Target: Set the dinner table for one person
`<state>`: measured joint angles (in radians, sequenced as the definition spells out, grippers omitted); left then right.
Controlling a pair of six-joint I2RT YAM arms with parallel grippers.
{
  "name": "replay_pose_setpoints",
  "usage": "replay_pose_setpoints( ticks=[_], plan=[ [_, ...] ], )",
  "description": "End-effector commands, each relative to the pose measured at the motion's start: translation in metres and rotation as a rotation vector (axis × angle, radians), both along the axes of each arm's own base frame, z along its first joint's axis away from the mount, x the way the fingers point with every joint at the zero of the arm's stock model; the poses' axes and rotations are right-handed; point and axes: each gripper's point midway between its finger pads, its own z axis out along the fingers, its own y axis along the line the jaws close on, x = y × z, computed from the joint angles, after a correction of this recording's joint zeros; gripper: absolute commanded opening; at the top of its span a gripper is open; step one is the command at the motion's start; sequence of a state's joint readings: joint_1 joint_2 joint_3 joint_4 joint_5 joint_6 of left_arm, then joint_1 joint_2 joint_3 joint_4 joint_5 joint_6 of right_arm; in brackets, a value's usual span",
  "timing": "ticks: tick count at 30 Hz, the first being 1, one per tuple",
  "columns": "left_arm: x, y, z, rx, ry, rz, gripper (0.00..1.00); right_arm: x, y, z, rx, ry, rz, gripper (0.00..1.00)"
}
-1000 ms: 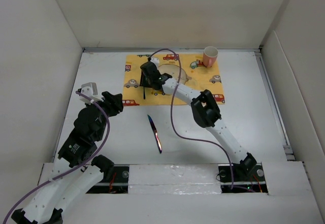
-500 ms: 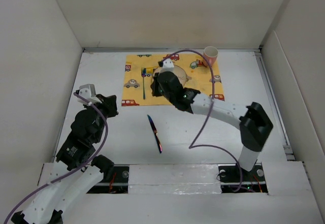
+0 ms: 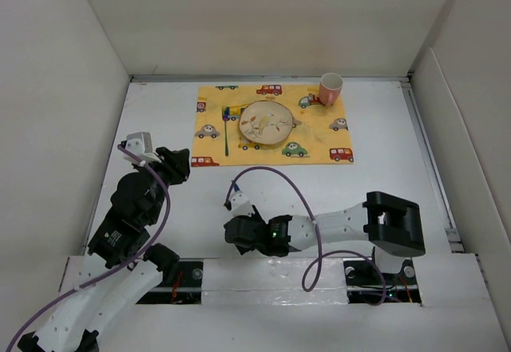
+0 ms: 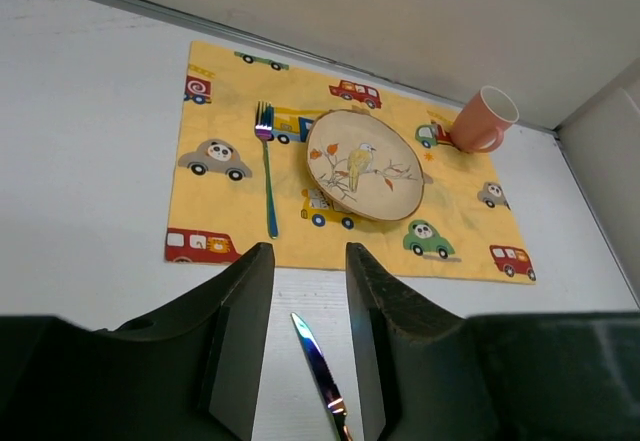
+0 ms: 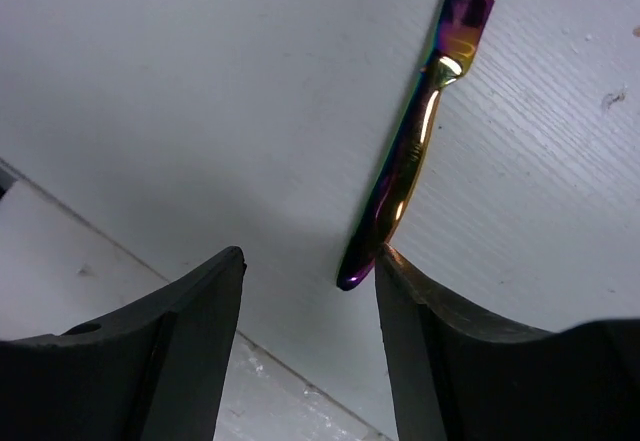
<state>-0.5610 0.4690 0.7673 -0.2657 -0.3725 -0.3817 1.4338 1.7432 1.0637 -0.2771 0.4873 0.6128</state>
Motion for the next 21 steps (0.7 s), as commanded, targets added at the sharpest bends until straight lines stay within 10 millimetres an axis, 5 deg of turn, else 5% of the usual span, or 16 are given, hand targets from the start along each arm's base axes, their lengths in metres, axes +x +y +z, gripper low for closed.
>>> replay_pose_setpoints(
  ticks=[1,11,21],
  plan=[
    [0.003,-0.002,0.012,-0.014,-0.036,-0.007,0.33,0.019,-0.005,-0.002,0.003,-0.043,-0.113,0.60],
    [0.004,-0.001,0.012,-0.009,-0.038,0.002,0.38,0.070,-0.009,-0.008,0.012,-0.063,-0.155,0.53],
    [0.004,-0.001,0.011,-0.006,-0.036,0.003,0.38,0.072,0.016,-0.028,0.027,-0.021,-0.091,0.46]
  ],
)
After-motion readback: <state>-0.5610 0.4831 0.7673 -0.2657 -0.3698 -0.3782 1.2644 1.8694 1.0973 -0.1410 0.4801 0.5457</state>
